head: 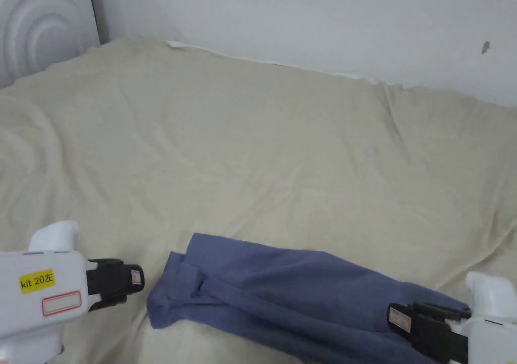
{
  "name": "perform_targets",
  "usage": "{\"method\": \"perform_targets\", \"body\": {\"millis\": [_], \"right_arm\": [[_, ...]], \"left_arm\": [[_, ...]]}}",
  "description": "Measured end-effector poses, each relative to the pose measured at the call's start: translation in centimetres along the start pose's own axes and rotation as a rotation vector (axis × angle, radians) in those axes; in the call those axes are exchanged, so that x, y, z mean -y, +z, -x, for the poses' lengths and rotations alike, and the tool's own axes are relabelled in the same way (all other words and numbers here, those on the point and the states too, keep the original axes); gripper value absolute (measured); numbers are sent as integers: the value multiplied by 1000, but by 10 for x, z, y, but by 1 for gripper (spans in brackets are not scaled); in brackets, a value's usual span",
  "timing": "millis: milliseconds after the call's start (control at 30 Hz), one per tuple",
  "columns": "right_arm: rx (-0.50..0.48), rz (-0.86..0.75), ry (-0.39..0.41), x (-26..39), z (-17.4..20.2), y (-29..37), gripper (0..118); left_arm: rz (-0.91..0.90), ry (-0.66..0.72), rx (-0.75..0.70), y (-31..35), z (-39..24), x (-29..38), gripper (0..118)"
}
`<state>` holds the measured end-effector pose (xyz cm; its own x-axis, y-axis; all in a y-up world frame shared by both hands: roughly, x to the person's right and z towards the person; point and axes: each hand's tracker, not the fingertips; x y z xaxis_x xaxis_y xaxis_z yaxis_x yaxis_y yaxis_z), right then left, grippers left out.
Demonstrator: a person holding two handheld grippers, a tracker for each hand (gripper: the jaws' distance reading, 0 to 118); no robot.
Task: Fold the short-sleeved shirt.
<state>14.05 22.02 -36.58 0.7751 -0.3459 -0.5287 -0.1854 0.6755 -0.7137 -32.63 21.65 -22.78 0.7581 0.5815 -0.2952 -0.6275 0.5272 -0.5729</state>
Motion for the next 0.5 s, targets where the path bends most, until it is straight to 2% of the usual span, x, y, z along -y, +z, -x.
{"method": "perform_targets", "body": {"millis": [33,67,100,133,267,400,500], "right_arm": [[0,8,1,-1,2,-3,0],[-2,16,5,-2,5,-7,0],[-1,24,11,-1,9,-10,0],[1,34,19,-1,12,-12,0],[16,71,69,0,23,-17,0],[22,106,69,-1,22,-25,0],[37,122,60,-1,20,-31,0]], "left_arm": [[-12,52,67,-3,7,-5,22],[4,93,127,-7,14,-12,69],[19,140,172,-12,20,-18,104],[42,175,204,-22,25,-23,118],[84,206,236,-48,36,-37,118],[139,273,286,-69,40,-41,118],[187,239,318,-83,37,-39,118]]}}
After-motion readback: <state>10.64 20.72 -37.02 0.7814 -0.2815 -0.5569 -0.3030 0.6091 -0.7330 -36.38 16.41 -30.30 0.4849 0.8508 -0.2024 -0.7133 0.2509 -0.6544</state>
